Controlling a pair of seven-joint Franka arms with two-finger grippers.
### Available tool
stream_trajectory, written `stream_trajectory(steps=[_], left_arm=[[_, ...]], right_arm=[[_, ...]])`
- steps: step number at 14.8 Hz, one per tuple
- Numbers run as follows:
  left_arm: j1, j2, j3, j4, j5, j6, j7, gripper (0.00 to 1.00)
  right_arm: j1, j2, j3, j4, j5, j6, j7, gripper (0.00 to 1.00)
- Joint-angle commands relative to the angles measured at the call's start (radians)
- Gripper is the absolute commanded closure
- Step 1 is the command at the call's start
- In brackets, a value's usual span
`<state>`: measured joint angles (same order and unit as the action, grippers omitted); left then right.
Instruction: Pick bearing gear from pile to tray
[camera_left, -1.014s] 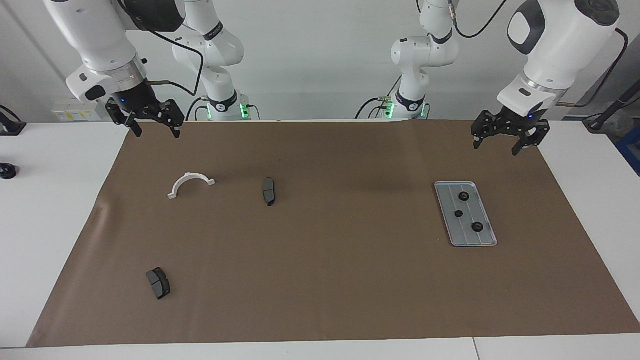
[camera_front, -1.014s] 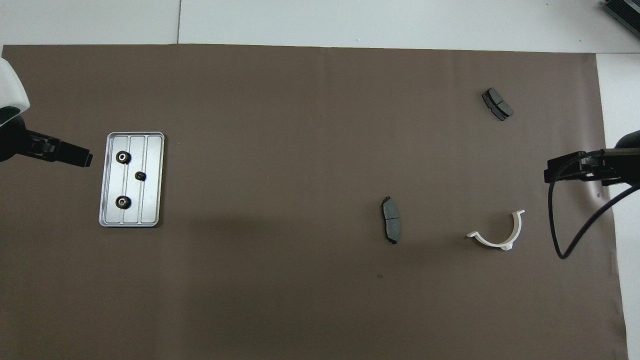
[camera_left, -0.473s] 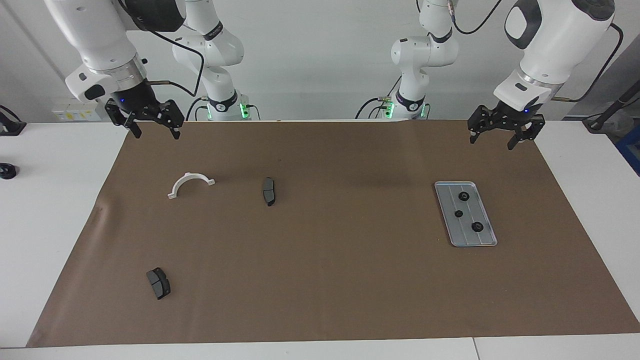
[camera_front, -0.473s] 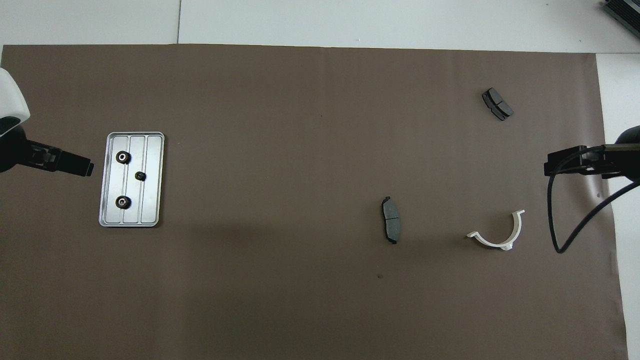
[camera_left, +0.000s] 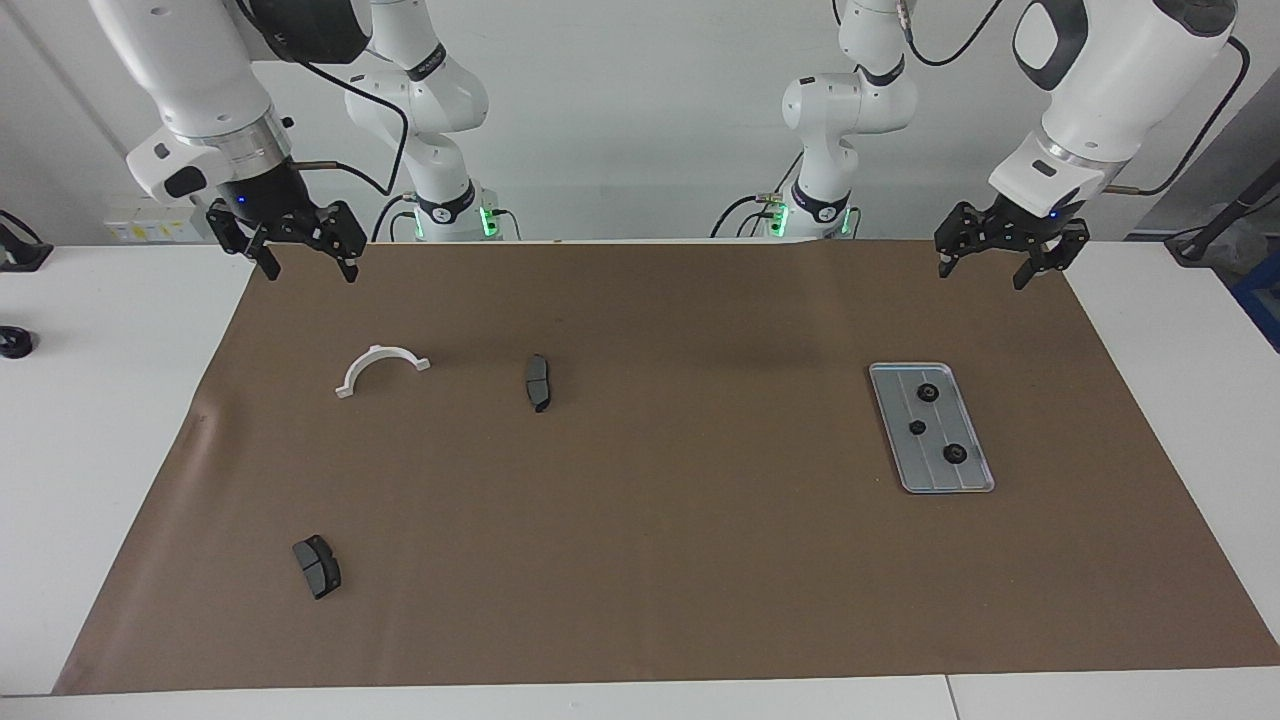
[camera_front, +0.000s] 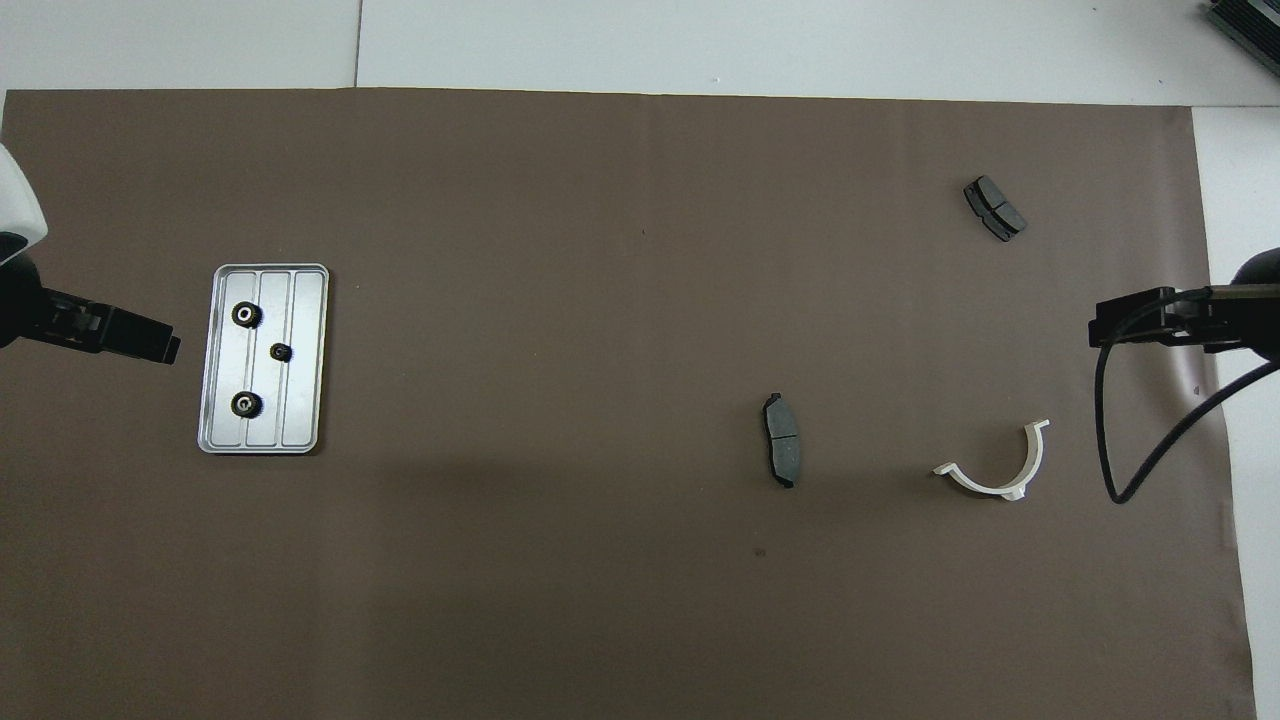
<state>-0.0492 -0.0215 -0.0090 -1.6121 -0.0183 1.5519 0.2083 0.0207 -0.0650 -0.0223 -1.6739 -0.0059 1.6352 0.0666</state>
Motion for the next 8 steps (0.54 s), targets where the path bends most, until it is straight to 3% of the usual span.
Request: stream_trajectory(steps=[1, 8], left_arm=[[-0.012, 0.028, 0.008, 0.067, 0.006, -0.059, -0.036, 0.00], [-0.004, 0.018, 0.003, 0.055, 0.003, -0.050, -0.095, 0.00]], right_arm=[[-0.007, -0.015, 0.005, -0.017, 0.020, 0.014, 0.009, 0.00], [-0.005, -0.016, 0.007, -0.017, 0.020, 0.003, 0.010, 0.00]])
